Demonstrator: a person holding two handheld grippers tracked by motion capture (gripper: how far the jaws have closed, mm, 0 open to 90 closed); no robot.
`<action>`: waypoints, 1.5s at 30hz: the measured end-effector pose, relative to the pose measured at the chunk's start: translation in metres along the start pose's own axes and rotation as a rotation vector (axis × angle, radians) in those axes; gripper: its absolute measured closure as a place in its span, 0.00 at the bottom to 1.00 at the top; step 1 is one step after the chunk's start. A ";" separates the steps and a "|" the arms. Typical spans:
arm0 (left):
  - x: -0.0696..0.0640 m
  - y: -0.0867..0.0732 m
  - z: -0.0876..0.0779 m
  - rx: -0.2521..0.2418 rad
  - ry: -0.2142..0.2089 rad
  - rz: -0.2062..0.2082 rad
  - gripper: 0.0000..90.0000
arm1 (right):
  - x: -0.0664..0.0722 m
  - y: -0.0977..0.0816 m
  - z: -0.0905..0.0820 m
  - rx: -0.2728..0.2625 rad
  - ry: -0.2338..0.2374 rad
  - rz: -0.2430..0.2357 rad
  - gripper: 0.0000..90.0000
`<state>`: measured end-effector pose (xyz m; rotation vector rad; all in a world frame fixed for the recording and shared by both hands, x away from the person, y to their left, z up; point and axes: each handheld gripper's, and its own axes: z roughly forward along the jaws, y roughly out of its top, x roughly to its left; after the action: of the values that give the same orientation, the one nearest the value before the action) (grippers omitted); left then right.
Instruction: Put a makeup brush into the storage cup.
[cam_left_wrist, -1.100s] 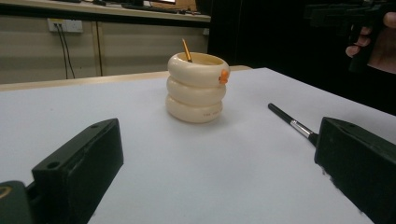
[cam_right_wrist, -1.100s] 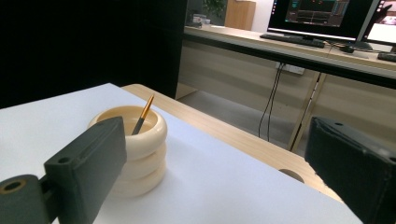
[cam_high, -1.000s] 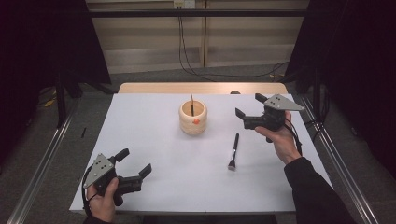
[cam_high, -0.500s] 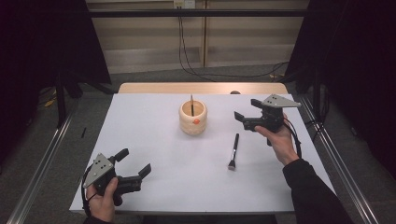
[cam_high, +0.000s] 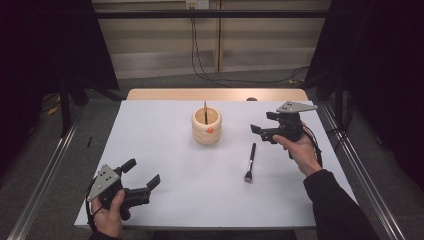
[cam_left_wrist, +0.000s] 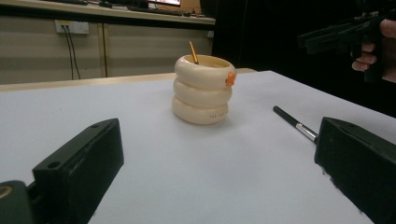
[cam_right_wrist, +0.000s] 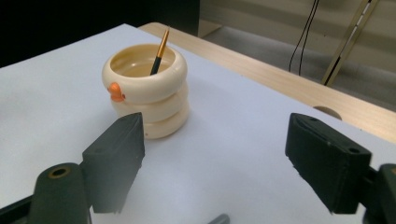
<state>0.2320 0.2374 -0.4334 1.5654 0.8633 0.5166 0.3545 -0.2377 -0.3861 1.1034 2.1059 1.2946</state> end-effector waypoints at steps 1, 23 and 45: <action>0.000 0.000 0.000 0.001 0.003 0.001 0.01 | 0.000 0.000 0.000 0.027 -0.003 0.005 0.22; -0.001 0.000 0.003 0.022 -0.009 0.020 0.02 | 0.000 -0.011 0.020 0.386 0.024 0.057 0.31; -0.002 0.000 0.003 0.016 -0.026 0.025 0.01 | -0.004 -0.009 0.049 0.673 0.048 0.187 0.43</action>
<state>0.2333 0.2342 -0.4333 1.5965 0.8312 0.5077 0.3875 -0.2163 -0.4172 1.5713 2.6090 0.6786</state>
